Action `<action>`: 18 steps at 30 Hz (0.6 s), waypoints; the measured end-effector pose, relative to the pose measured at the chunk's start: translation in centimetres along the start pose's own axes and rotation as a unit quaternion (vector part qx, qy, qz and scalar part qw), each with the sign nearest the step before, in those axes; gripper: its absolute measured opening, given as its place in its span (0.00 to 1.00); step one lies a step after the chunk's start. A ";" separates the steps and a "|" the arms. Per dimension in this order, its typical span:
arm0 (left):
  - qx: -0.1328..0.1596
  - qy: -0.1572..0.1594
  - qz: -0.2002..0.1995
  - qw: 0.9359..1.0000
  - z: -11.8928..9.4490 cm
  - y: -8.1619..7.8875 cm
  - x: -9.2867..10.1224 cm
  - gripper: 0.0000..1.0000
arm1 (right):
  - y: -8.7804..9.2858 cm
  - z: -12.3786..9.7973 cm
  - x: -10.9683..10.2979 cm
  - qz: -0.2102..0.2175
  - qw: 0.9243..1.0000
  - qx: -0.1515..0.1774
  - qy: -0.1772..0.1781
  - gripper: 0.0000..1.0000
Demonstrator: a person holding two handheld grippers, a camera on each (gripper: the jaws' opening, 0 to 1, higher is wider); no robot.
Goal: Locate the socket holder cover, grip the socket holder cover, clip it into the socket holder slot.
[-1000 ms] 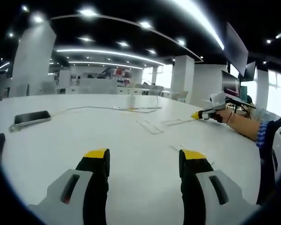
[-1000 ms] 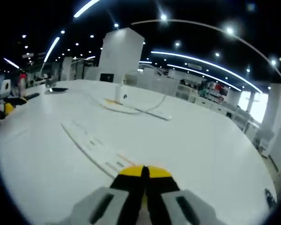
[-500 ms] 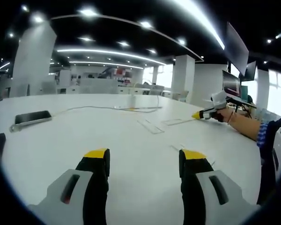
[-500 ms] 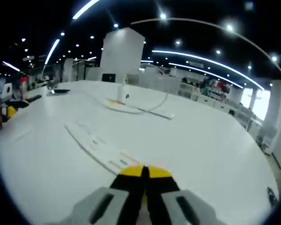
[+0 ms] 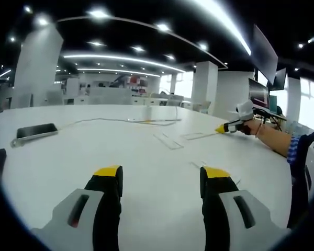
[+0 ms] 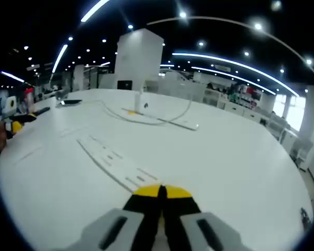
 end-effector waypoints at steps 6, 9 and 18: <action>0.000 0.000 0.000 1.000 0.0 0.0 0.0 0.60 | 0.0 0.0 -0.1 0.003 1.000 -0.002 -0.008 0.04; 0.000 0.000 0.000 1.000 0.0 0.0 0.0 0.60 | 0.0 0.0 -0.1 0.000 1.000 -0.004 -0.009 0.04; 0.000 0.000 0.000 1.000 0.0 0.0 0.0 0.60 | 0.0 -0.3 -0.2 -0.002 1.000 -0.009 -0.022 0.04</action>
Point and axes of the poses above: the point that each gripper's makers call its tool centre point, and the gripper's own axes: z roughly forward along the fingers, x roughly to its right, y roughly out of its underside, the point moved 5 cm from there along -z, roughly backward along the fingers, and after that the axes turned 1 degree about -x, right-handed, at the moved point
